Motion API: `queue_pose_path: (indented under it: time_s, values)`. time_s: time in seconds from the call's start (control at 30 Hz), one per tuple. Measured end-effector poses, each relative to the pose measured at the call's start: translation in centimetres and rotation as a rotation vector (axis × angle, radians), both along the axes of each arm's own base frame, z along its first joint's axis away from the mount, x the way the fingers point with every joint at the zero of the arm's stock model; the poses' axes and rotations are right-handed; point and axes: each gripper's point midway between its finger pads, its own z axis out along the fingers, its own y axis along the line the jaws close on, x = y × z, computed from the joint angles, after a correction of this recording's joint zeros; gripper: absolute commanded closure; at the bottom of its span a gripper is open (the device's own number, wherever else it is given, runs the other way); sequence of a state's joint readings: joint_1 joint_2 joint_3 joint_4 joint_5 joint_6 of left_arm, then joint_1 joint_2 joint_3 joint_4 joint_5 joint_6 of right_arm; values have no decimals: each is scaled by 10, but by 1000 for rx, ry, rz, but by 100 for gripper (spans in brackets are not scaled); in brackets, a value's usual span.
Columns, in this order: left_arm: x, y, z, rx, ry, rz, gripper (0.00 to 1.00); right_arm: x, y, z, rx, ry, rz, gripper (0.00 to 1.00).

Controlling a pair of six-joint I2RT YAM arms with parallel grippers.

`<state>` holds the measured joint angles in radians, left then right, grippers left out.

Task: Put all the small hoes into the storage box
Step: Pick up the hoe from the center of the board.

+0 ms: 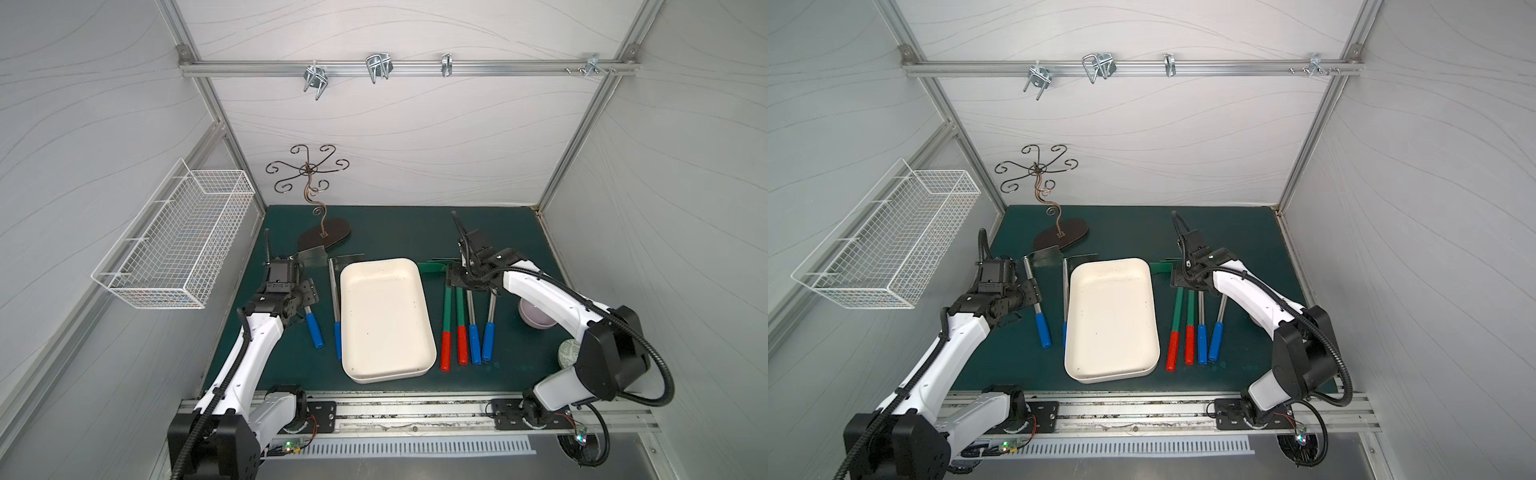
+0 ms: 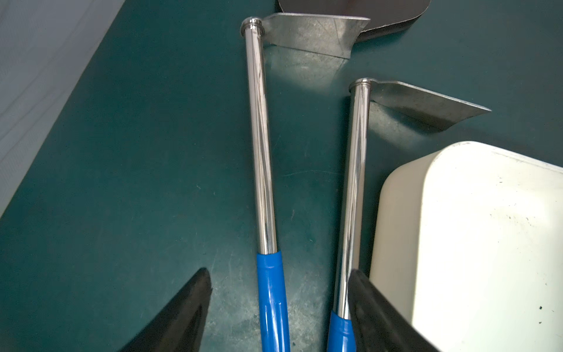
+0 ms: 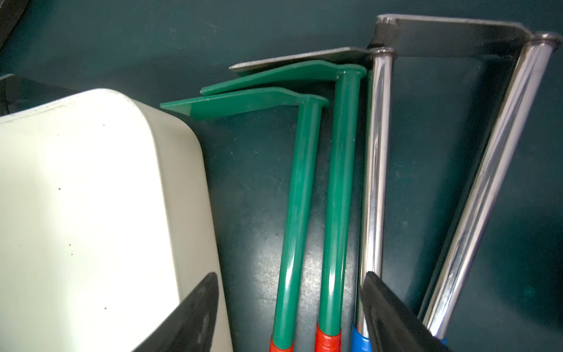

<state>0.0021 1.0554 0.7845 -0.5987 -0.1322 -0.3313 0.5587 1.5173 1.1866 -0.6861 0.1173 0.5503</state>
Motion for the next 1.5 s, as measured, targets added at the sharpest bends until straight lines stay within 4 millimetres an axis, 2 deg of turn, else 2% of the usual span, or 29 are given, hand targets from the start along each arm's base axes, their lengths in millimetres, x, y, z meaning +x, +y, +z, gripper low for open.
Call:
queue_pose_path:
  time_s: [0.27, 0.43, 0.53, 0.67, 0.97, 1.07, 1.3, 1.5]
  values:
    - [0, -8, -24, -67, 97, 14, 30, -13, 2, -9, 25, 96, -36, 32]
    - [0, -15, -30, -83, 129, 12, 31, -16, 2, -2, 34, 117, -57, 32]
    - [-1, -19, -30, -80, 133, 4, 31, -17, 2, 1, 43, 121, -67, 33]
    - [-1, -23, -27, -66, 124, -6, 31, -20, 4, 0, 56, 142, -78, 41]
    - [-1, -28, -14, -57, 74, -27, 31, -20, 11, -4, 87, 163, -74, 46]
    - [-1, -31, -10, -42, 62, -42, 31, -18, 15, -14, 86, 188, -70, 47]
    - [-2, -43, -3, 2, 34, -97, 31, -21, 20, -55, 45, 289, -71, 47]
    - [-2, -38, -2, 31, 31, -85, 31, -21, 21, -67, 32, 324, -90, 47]
